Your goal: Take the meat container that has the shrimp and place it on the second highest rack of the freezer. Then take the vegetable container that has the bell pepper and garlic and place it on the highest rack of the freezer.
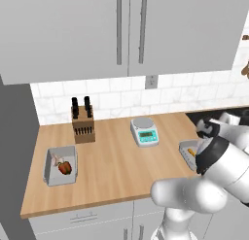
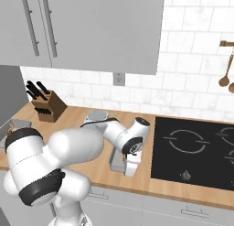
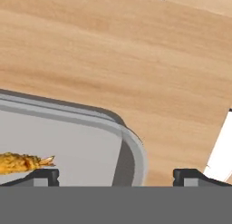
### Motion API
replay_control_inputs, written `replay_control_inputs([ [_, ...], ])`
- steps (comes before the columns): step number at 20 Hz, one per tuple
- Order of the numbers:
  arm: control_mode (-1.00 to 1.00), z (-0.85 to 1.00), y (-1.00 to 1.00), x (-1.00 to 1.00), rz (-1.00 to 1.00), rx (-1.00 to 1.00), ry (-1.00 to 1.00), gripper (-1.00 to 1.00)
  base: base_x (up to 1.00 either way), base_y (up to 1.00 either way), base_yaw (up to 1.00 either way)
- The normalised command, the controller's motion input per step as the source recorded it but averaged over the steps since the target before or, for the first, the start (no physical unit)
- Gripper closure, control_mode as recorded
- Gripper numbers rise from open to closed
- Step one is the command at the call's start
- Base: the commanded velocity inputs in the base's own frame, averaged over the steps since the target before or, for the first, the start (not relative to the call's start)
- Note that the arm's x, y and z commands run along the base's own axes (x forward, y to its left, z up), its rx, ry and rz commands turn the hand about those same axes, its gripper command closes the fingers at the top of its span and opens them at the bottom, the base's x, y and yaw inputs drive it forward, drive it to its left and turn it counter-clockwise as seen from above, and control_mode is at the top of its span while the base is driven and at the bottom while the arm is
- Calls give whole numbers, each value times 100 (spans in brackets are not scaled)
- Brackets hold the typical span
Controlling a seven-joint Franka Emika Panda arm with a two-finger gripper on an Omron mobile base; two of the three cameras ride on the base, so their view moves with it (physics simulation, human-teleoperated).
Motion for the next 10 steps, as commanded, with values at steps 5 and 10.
replay_control_inputs([
  [5, -100, -34, -6, 25, -5, 0, 6, -100, 0, 0, 0],
  [10, -100, -20, -25, 3, -4, 0, 1, -100, 0, 0, 0],
])
